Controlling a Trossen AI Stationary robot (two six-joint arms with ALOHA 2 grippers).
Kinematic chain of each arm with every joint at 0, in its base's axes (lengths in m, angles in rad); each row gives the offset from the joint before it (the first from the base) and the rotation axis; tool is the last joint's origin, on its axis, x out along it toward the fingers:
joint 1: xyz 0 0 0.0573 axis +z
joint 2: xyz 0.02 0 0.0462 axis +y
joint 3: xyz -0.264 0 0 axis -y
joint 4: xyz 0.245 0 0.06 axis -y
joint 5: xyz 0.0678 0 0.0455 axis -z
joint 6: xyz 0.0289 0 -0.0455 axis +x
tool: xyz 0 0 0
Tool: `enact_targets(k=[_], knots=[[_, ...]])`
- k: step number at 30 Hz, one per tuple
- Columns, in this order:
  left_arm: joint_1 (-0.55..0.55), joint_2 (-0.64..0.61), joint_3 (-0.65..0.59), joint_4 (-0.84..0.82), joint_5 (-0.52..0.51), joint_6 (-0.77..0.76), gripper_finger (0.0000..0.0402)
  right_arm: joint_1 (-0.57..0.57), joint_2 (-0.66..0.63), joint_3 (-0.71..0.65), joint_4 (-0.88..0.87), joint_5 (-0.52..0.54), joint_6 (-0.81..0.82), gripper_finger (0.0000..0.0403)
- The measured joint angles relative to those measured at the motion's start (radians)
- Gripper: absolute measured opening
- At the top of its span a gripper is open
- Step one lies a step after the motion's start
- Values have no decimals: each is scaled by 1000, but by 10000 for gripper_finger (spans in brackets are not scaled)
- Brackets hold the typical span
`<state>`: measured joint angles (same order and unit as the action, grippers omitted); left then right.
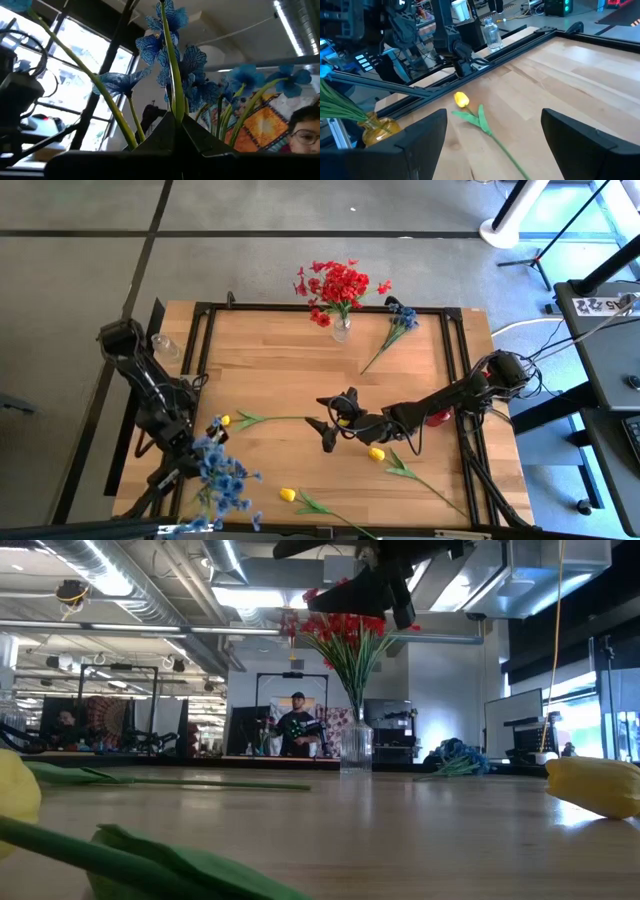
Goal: Sort flowers into vase by color
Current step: Put the bottom blue flower into the yellow vase
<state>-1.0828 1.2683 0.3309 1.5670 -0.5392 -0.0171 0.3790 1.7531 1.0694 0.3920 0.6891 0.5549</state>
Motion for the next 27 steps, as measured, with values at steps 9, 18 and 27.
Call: enact_targets(k=[9,18,27], knots=[[2,22,1,0,-25,53,0,1,0,0,0,-9,43,324],[12,22,6,0,-26,49,0,0,0,0,0,-10,43,324],[47,70,6,0,-27,20,0,0,-1,0,-1,-9,43,324]])
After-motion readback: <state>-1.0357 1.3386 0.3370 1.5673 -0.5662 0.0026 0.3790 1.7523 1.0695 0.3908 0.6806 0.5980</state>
